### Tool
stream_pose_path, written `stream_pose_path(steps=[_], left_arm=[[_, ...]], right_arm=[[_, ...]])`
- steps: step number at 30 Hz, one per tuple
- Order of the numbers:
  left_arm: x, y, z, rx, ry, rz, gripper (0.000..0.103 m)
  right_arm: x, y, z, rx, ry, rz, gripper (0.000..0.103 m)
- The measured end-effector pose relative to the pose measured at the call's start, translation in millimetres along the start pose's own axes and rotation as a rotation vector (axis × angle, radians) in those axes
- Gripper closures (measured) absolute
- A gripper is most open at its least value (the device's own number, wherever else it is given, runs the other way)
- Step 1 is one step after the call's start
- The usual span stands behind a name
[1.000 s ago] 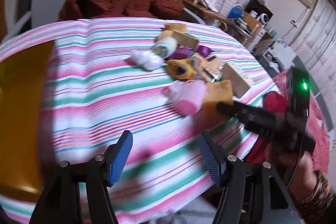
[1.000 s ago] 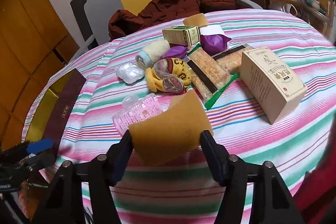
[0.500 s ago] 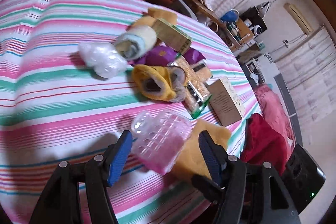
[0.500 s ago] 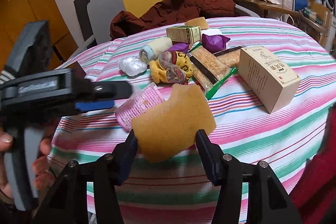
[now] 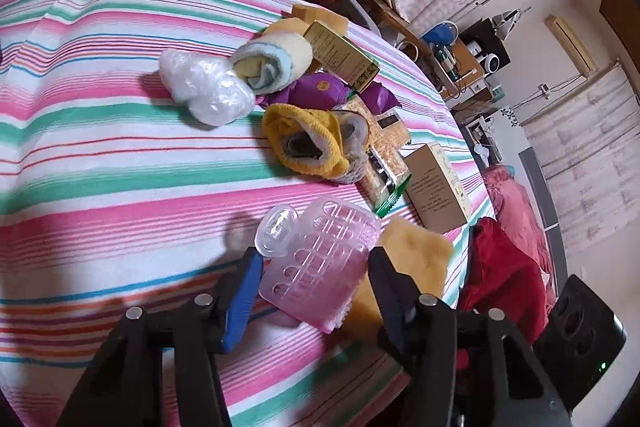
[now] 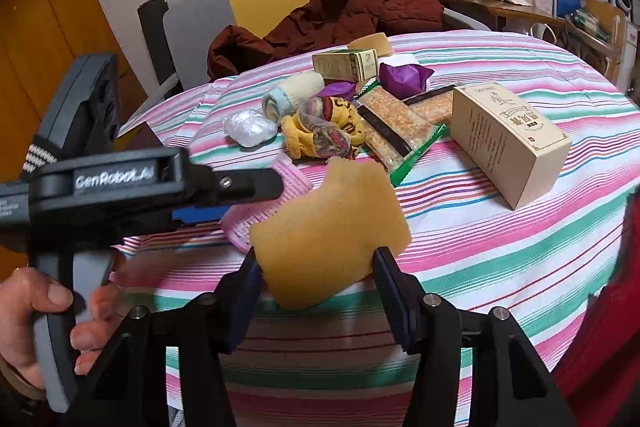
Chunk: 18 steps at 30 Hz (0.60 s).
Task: Organize objects
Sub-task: 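Grasp the pink plastic container with the left tool while the right tool holds the sponge, then lower the pink container into the gold tray with the left tool while the right tool releases the sponge there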
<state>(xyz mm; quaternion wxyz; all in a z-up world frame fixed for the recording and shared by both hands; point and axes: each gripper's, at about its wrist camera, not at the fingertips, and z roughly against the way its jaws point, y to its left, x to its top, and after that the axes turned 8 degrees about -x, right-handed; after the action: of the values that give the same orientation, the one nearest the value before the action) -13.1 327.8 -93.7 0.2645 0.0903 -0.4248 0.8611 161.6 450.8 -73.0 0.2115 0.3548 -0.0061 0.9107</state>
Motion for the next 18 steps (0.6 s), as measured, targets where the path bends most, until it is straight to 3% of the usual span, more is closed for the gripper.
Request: stream_pose_path(steps=[5,12,18], left_arm=[[-9,4,14,0.001,-0.020,-0.008,0.058],[-14,18,35,0.027,-0.071,0.023,0.058],[-25,26,65,-0.027,-0.137,0.065,0.058]], right_arm=[[0,3,0,-0.005,0.001,0.005,0.051],[-1,-1,-2,0.004,0.008,-0.019,0.052],[-4,4,-2,-0.015,0.005,0.002,0.052]])
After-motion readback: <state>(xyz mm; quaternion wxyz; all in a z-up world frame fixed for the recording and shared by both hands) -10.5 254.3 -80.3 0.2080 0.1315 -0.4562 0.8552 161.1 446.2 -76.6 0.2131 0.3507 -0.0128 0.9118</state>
